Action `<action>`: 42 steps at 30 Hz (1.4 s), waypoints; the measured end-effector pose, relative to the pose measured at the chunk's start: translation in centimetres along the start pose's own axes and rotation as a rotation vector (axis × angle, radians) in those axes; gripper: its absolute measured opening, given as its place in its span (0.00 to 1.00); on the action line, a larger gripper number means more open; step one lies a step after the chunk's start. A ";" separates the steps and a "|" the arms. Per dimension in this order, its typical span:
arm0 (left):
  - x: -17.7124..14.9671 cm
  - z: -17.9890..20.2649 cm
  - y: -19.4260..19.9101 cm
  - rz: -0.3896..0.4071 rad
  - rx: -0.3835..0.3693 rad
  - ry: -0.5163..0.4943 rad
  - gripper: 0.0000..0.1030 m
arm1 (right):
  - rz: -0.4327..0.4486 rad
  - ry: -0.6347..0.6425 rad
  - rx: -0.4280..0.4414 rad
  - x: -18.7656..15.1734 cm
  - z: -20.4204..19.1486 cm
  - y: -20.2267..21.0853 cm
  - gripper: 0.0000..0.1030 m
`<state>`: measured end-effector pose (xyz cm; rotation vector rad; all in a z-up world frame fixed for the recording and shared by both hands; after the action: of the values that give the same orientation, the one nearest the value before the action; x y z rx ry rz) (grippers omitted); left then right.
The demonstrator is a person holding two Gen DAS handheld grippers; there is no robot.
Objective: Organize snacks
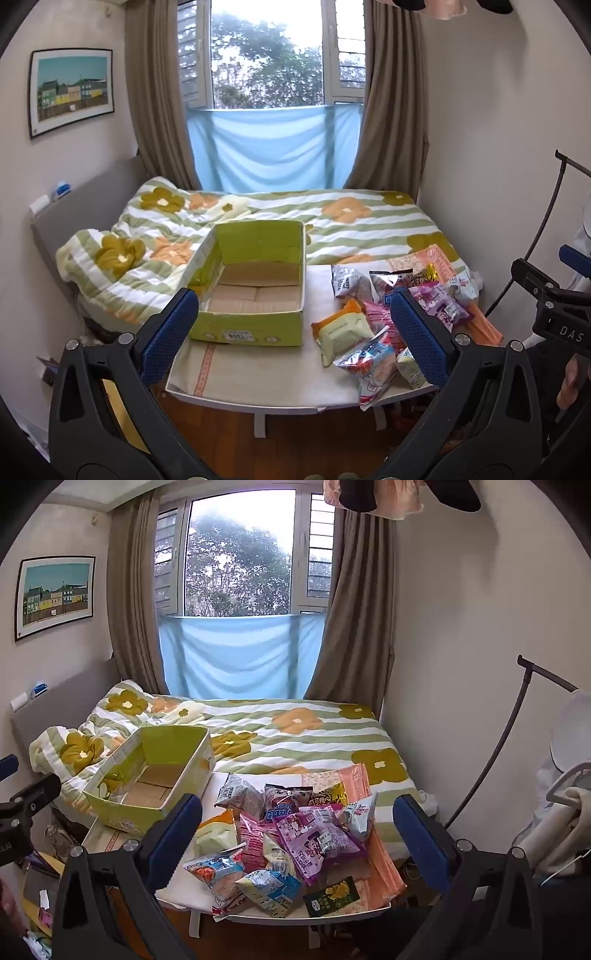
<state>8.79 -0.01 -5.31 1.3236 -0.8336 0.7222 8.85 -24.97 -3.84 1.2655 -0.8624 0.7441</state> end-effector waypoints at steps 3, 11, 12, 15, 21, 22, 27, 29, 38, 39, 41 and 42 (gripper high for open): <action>0.6 -0.4 0.4 0.011 0.009 -0.010 1.00 | -0.004 0.003 -0.001 -0.1 -0.2 0.1 1.00; 0.4 0.1 0.1 0.014 0.019 -0.023 1.00 | -0.003 -0.015 -0.002 0.2 0.3 -0.2 1.00; 0.5 0.1 0.0 0.012 0.020 -0.024 1.00 | -0.002 -0.017 -0.002 0.2 0.3 -0.1 1.00; 0.4 0.2 -0.3 0.006 0.020 -0.024 1.00 | -0.007 -0.022 -0.002 0.0 0.4 -0.2 1.00; 0.2 0.1 -0.9 -0.002 0.032 -0.024 1.00 | -0.019 -0.023 0.000 -0.1 0.3 -0.7 1.00; 0.2 0.2 -1.0 -0.002 0.032 -0.024 1.00 | -0.020 -0.023 0.001 -0.1 0.3 -0.8 1.00; 0.0 0.4 -1.3 -0.007 0.030 -0.027 1.00 | -0.020 -0.024 0.001 -0.2 0.2 -0.8 1.00; -0.1 0.4 -1.4 -0.009 0.030 -0.029 1.00 | -0.023 -0.025 0.000 -0.3 0.3 -0.9 1.00; -0.1 0.7 -1.9 -0.016 0.030 -0.032 1.00 | -0.033 -0.035 -0.002 -0.3 0.4 -1.3 1.00; -0.1 0.7 -1.9 -0.017 0.030 -0.032 1.00 | -0.033 -0.035 -0.001 -0.3 0.4 -1.3 1.00; -0.1 0.8 -2.0 -0.017 0.029 -0.032 1.00 | -0.035 -0.034 -0.001 -0.4 0.3 -1.3 1.00; -0.1 0.8 -2.0 -0.017 0.029 -0.032 1.00 | -0.035 -0.033 -0.001 -0.4 0.3 -1.3 1.00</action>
<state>10.32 -1.03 -6.45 1.3699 -0.8391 0.7031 9.75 -25.42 -4.78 1.2918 -0.8654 0.6962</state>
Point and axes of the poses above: each gripper's, at about its wrist camera, not at the fingertips, and y roughly against the way its jaws point, z to its right, x to its top, the point moved 10 cm from there along -y, roughly the way its jaws point, and after that the axes turned 5 degrees about -x, right-handed, at the moved point
